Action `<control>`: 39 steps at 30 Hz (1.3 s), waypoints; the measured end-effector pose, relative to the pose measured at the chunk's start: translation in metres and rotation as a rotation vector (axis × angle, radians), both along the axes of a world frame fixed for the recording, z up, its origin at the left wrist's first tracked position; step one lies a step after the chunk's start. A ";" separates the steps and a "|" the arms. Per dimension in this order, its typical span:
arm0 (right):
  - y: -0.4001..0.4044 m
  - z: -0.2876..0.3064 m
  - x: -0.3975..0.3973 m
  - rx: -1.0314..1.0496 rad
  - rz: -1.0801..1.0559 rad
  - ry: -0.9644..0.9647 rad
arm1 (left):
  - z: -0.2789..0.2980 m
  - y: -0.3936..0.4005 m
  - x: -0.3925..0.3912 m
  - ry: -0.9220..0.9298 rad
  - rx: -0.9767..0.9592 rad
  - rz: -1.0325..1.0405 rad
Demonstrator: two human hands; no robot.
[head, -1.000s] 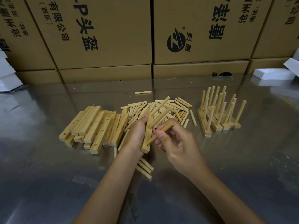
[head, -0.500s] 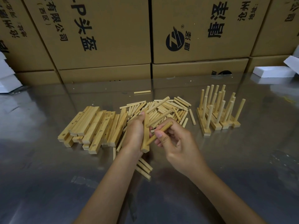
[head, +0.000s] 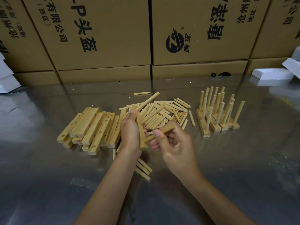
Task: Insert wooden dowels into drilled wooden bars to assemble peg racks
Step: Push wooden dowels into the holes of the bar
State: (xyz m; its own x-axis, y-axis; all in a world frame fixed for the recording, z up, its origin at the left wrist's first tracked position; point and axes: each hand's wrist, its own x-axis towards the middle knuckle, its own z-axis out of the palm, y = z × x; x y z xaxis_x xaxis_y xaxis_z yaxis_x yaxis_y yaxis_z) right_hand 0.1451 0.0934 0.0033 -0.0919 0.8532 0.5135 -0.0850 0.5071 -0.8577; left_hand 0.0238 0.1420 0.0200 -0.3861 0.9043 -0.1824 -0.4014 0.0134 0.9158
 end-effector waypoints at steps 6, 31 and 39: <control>0.003 0.000 0.007 -0.025 0.080 -0.035 | 0.003 -0.003 0.001 0.006 -0.015 -0.045; 0.007 -0.013 -0.002 -0.266 0.112 -0.109 | -0.002 0.006 -0.002 -0.016 -0.013 0.071; 0.016 -0.015 0.004 -0.280 -0.066 -0.220 | -0.006 0.005 0.003 0.063 0.096 0.068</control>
State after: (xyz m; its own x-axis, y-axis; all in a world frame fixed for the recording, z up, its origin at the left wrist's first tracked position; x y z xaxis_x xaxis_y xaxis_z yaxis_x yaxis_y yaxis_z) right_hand 0.1488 0.1096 -0.0113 -0.1140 0.9658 0.2329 0.1424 0.2479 -0.9583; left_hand 0.0267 0.1467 0.0135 -0.4547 0.8880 -0.0692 -0.3396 -0.1011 0.9351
